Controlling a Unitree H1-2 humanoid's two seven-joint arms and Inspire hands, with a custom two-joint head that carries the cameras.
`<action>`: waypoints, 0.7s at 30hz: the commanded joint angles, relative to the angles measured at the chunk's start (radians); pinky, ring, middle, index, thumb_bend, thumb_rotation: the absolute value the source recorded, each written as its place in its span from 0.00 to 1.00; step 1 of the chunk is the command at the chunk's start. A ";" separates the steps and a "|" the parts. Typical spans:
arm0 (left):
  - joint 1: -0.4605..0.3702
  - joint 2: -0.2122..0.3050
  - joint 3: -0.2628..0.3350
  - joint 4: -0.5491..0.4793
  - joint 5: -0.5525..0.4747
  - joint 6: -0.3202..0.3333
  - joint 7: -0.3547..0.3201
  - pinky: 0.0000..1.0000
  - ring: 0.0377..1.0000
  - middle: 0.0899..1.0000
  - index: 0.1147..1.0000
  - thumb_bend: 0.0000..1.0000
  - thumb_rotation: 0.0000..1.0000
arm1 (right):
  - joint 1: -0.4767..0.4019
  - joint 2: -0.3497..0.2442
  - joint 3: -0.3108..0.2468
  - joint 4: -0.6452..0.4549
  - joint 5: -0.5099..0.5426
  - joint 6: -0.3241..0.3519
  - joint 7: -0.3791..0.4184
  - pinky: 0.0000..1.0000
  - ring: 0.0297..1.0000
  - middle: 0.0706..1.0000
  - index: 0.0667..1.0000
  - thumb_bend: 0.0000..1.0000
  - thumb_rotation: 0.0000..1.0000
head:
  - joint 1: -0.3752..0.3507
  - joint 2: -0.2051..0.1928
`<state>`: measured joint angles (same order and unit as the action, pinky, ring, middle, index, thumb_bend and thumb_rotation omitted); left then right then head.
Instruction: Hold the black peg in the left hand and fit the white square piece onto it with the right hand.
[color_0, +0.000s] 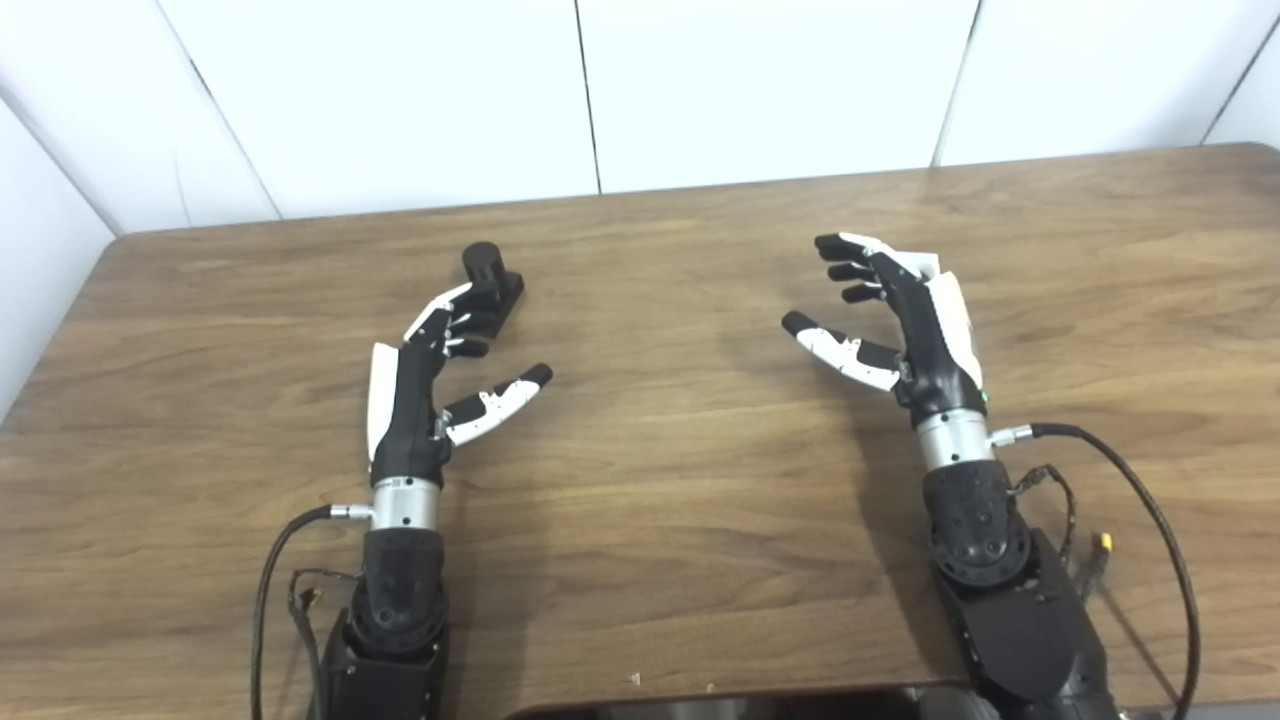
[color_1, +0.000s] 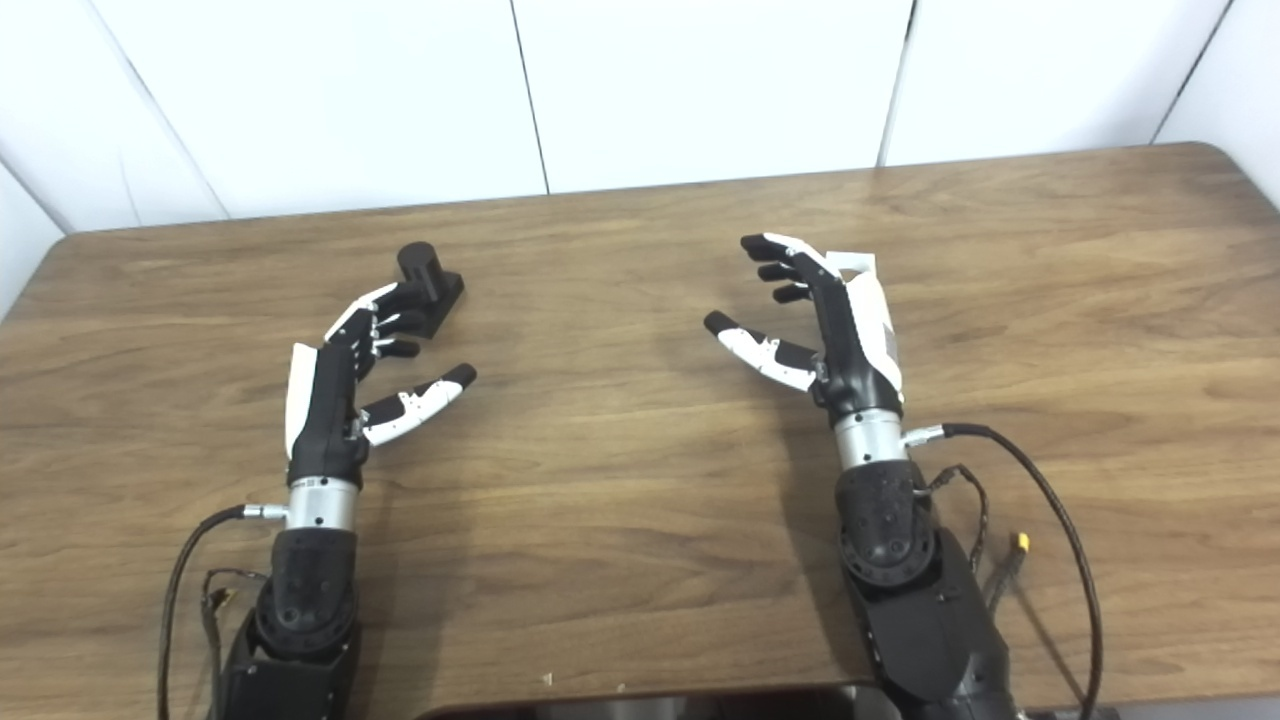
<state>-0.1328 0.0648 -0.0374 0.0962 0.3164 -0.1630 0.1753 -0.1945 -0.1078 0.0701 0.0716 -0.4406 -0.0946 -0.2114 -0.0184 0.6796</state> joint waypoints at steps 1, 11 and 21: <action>-0.010 0.005 0.001 -0.006 0.009 -0.015 0.008 0.63 0.72 0.75 0.71 0.68 0.11 | 0.007 -0.002 0.002 0.000 -0.005 -0.030 -0.013 0.65 0.72 0.73 0.73 0.58 0.32 | -0.001 0.001; -0.017 0.005 -0.001 -0.003 0.012 -0.015 0.007 0.65 0.73 0.76 0.71 0.68 0.11 | 0.008 -0.006 -0.004 0.005 0.001 -0.037 -0.015 0.66 0.73 0.74 0.73 0.57 0.33 | 0.015 -0.003; -0.017 -0.022 -0.017 -0.001 0.034 0.004 0.018 0.62 0.73 0.76 0.71 0.70 0.13 | 0.016 -0.032 -0.022 0.002 0.043 -0.049 0.000 0.64 0.72 0.75 0.73 0.57 0.31 | 0.135 -0.011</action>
<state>-0.1345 0.0558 -0.0465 0.0957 0.3432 -0.1498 0.1793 -0.1911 -0.1191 0.0582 0.0721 -0.3970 -0.0975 -0.2073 0.1058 0.6688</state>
